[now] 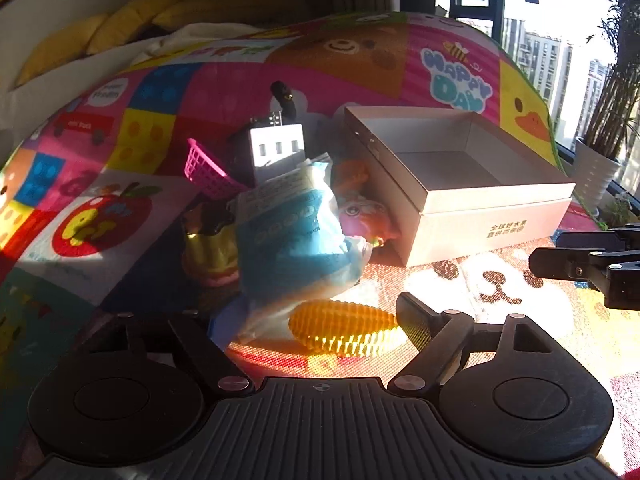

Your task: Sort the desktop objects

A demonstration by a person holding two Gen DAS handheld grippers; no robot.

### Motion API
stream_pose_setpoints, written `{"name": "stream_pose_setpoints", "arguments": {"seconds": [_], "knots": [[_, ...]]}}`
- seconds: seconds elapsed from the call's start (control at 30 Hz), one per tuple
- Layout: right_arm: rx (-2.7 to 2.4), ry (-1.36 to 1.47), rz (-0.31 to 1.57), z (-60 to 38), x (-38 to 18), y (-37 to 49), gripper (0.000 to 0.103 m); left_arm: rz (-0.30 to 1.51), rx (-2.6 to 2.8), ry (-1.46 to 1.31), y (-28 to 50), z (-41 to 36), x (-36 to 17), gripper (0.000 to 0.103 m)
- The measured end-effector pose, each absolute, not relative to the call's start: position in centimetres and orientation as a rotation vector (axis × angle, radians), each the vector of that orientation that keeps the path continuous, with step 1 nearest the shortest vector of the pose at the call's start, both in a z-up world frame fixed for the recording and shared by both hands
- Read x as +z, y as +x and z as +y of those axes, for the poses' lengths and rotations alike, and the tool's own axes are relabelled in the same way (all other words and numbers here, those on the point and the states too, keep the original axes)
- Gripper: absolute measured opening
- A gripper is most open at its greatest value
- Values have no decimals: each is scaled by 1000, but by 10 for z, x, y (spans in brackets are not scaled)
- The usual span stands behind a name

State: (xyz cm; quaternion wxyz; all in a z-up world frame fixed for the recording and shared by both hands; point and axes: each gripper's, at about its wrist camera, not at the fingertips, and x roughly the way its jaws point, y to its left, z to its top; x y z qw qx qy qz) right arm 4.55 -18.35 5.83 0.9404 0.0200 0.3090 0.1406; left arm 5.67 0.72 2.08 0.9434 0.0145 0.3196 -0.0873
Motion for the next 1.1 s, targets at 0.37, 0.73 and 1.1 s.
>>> {"name": "stream_pose_setpoints", "arguments": {"seconds": [0.37,0.73,1.1], "knots": [[527,-31,667,-141,44,33,68,652,-30,-14,45,56,32,100],[585,-127,703,-65,27,72,67,647,-97,-65,70,45,42,103],[356,-93,674,-160,33,26,66,698,-85,-13,101,19,13,102]]}}
